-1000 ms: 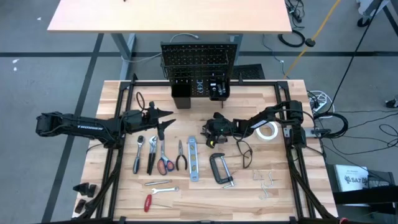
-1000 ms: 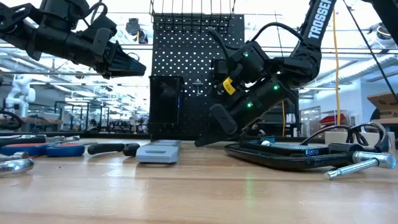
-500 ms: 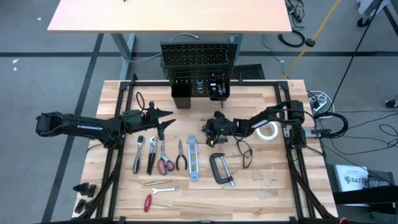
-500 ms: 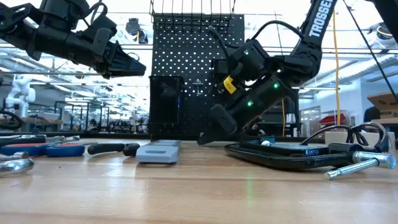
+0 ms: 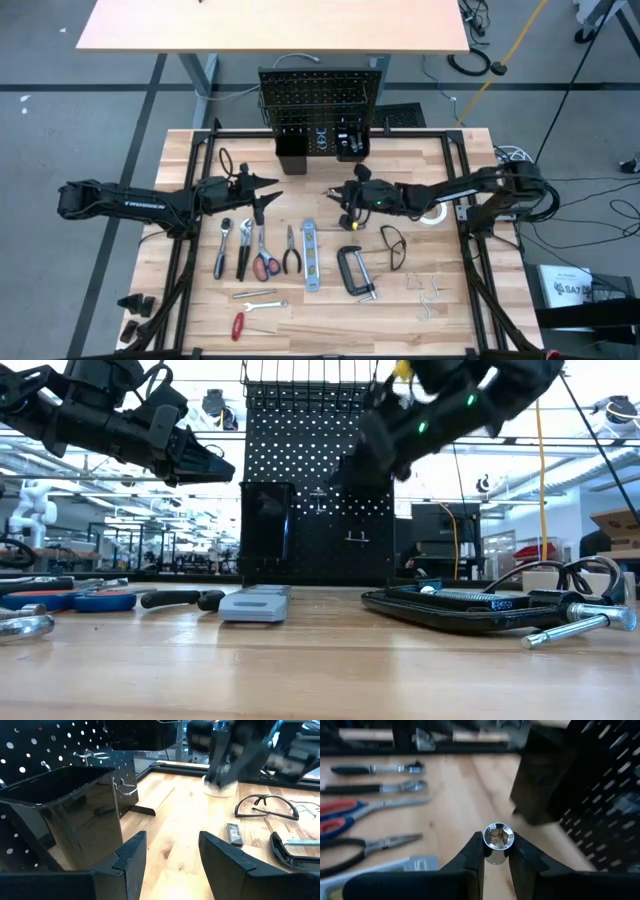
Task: Hang tools onto peg board
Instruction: Put the small socket into the right black bin on the peg board
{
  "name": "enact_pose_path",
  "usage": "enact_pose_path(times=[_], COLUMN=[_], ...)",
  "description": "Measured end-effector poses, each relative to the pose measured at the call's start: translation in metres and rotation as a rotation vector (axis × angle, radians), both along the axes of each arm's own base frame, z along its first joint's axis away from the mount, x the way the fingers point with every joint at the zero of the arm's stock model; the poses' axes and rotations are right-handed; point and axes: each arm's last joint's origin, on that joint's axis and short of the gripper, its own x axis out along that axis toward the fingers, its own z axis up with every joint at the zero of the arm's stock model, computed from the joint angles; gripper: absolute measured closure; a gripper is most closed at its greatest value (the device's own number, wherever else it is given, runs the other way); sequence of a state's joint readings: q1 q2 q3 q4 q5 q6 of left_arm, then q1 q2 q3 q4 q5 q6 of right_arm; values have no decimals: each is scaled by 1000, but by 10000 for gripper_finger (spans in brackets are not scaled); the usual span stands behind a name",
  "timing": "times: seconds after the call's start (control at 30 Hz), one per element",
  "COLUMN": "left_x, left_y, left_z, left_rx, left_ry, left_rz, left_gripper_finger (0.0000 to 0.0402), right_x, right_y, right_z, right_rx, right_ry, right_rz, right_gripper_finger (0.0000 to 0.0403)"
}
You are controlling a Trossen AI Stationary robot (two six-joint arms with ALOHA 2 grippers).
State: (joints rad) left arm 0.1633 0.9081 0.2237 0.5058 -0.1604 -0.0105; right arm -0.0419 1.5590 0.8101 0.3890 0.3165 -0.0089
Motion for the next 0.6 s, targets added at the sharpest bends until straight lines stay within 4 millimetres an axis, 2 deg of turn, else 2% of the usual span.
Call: enact_pose_path(times=[0.13,0.37,0.6], left_x=[0,0,0], left_y=[0,0,0], left_z=[0,0,0], left_rx=[0,-3,-3], left_ry=[0,-1,-1], left_rz=[0,-14,-15], left_gripper_finger=[222,222,222], right_x=[-12,-32,-45], right_y=[1,-1,-12], right_z=[24,53,65], right_rx=[-61,-141,-173], right_ry=[-37,-69,-65], right_rz=[-25,-77,-179], right_gripper_finger=[352,352,352])
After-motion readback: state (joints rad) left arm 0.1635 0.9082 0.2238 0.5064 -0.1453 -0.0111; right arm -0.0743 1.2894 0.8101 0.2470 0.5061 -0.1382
